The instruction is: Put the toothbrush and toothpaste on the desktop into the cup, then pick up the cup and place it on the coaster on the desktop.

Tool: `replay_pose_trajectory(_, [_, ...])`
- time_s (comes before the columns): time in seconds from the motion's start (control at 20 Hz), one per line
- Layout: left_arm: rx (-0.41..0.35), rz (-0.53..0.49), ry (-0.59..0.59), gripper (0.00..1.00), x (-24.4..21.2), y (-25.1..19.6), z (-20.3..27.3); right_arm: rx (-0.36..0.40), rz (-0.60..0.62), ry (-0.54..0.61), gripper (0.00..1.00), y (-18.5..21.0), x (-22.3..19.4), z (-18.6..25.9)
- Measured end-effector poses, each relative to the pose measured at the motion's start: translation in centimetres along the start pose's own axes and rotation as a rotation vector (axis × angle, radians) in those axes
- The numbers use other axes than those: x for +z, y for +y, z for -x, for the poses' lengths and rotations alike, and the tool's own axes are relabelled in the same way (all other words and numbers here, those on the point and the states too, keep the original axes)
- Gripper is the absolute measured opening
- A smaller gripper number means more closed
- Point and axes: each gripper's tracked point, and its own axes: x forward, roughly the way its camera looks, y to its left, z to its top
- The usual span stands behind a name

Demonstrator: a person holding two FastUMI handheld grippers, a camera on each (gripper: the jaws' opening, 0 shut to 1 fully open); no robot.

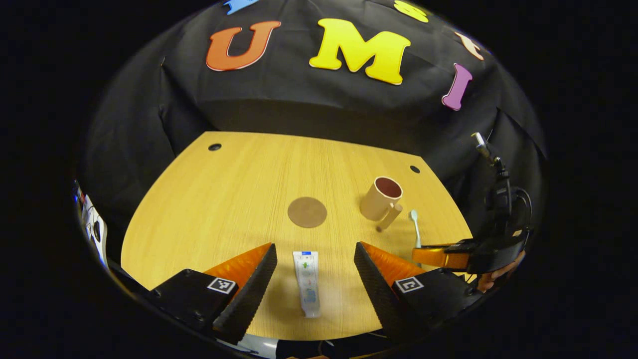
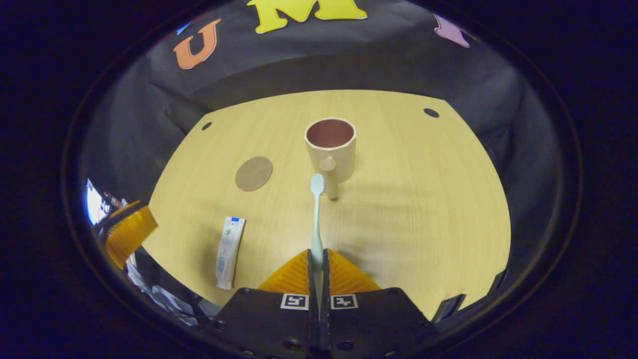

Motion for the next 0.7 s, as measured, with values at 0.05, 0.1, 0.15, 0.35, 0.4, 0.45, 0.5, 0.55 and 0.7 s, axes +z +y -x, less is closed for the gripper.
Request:
replay_pose_trajectory(0.05, [0.000, -0.003, 0.044, 0.99, -1.0, 0.1, -0.7, 0.001, 0.000, -0.016, 0.01, -0.1, 0.4, 0.5])
replay_pose_trajectory(0.1, [-0.007, -0.002, 0.085, 0.97, -1.9, 0.2, -1.2, -0.002, 0.003, -0.034, 0.01, -0.2, 0.9, 1.0])
replay_pose_trajectory(0.15, [-0.020, 0.001, 0.124, 0.97, -2.7, 0.0, -1.8, -0.007, 0.009, -0.053, 0.01, -0.4, 1.4, 1.5])
replay_pose_trajectory(0.35, [-0.032, 0.009, 0.294, 0.96, -6.3, 0.5, -3.4, -0.012, 0.026, -0.127, 0.01, -1.0, 3.6, 3.3])
replay_pose_trajectory(0.4, [-0.036, 0.011, 0.324, 0.95, -6.8, 0.5, -3.7, -0.011, 0.027, -0.146, 0.01, -1.1, 4.2, 3.6])
replay_pose_trajectory(0.45, [-0.041, 0.016, 0.353, 0.95, -7.4, 0.6, -3.9, -0.007, 0.029, -0.165, 0.01, -1.1, 4.9, 3.9])
replay_pose_trajectory(0.5, [-0.044, 0.021, 0.380, 0.94, -7.8, 0.7, -4.1, -0.004, 0.031, -0.181, 0.01, -1.1, 5.4, 4.0])
replay_pose_trajectory(0.55, [-0.047, 0.028, 0.407, 0.94, -8.7, 0.4, -4.4, 0.002, 0.036, -0.198, 0.01, -1.1, 6.0, 4.2])
replay_pose_trajectory(0.7, [-0.036, 0.056, 0.494, 0.89, -10.0, 0.5, -5.1, 0.012, 0.057, -0.245, 0.01, -0.8, 7.6, 4.4])
